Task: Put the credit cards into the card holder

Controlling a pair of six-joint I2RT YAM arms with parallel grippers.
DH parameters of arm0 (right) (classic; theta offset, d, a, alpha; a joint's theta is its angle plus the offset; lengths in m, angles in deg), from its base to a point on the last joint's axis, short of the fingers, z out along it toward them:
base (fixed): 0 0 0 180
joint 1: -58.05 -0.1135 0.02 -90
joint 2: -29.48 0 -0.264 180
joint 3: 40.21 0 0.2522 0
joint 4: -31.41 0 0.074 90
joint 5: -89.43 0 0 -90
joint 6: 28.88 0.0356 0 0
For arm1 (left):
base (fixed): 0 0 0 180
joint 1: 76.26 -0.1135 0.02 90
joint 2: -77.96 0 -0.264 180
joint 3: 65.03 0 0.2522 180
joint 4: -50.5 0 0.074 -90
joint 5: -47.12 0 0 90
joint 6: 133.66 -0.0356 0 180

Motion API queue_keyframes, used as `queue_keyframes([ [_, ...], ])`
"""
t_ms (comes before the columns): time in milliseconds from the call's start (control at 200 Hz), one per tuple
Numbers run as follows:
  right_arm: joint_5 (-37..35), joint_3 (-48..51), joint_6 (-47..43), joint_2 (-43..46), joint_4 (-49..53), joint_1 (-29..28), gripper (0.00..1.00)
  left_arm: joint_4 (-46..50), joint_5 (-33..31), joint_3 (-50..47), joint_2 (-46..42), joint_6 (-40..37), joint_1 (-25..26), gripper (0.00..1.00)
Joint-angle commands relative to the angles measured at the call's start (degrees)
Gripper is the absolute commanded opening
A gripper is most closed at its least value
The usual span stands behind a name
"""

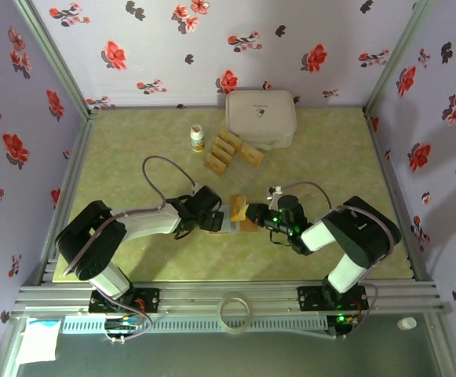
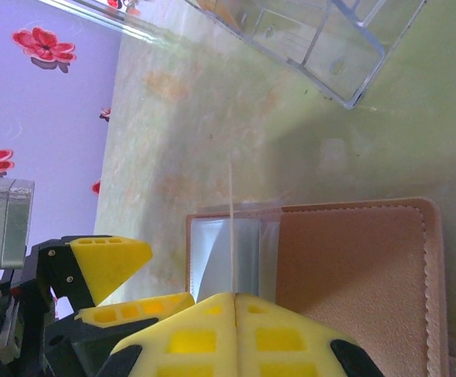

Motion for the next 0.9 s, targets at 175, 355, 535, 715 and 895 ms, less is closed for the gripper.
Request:
queue_keyframes([
  [175, 0.7, 2.0, 3.5, -7.1, -13.3, -0.5, 0.0, 3.9, -1.8, -1.5, 0.3, 0.3, 0.4, 1.0],
  [355, 1.5, 3.0, 4.1, -9.3, -17.0, -0.5, 0.0, 3.9, -1.8, -1.5, 0.3, 0.1, 0.4, 1.0],
  [535, 1.6, 4.0, 4.1, -9.0, -17.3, -0.4, 0.0, 3.9, -1.8, -1.2, 0.6, -0.1, 0.4, 1.0],
  [715, 2.2, 4.1, 3.9, -8.9, -17.1, -0.4, 0.0, 4.0, -1.8, -1.1, 0.6, -0.3, 0.4, 1.0],
  [895, 3.1, 4.3, 4.3, -9.4, -17.5, -0.4, 0.0, 3.9, -1.8, -1.3, 0.7, -0.3, 0.4, 1.0],
])
